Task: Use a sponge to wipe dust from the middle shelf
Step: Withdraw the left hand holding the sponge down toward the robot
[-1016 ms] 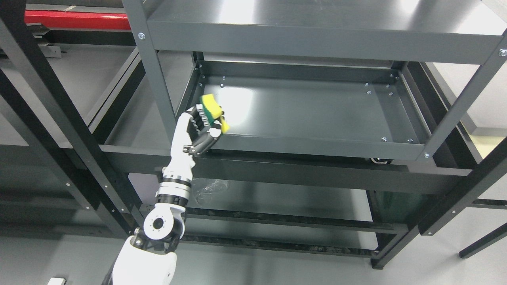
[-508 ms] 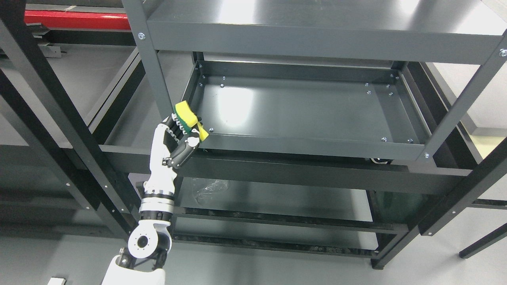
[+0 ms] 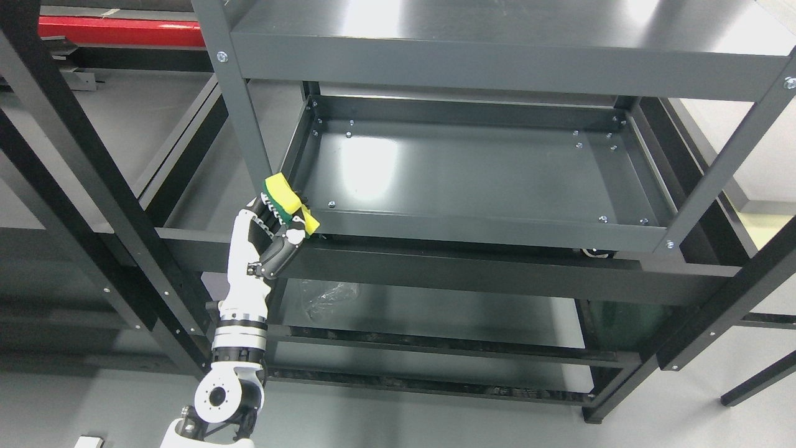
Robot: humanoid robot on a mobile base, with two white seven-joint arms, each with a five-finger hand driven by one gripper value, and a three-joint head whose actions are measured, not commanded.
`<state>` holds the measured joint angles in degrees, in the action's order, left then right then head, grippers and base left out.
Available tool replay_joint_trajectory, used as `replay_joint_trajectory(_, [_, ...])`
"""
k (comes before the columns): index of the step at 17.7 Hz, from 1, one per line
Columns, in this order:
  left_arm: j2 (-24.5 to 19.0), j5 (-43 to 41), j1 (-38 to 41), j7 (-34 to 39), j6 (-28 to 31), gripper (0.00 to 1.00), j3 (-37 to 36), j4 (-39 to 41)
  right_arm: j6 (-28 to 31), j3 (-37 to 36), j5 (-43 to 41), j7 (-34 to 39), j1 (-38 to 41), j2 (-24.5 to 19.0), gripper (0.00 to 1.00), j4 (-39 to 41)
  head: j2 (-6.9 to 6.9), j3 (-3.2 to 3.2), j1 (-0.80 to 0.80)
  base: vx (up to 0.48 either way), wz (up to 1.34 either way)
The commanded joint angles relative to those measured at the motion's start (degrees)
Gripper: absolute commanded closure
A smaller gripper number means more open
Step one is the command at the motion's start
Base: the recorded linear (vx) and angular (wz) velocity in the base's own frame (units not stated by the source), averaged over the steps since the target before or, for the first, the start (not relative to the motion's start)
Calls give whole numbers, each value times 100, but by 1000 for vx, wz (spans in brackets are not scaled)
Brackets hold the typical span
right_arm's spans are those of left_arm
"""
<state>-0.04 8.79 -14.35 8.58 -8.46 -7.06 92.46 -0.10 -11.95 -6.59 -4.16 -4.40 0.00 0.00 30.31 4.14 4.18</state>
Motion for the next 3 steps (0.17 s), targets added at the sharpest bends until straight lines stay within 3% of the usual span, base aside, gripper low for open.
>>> replay_joint_trajectory(1, [-96,9,64,-5,3,95,21,114,415,0,0,3,0,100,0,100,0,0,0,0,0])
replay_joint_trajectory(3, [-96,9,64,-14,-6,95,12,123,415,0,0,3,0,100,0,100,0,0,0,0,0])
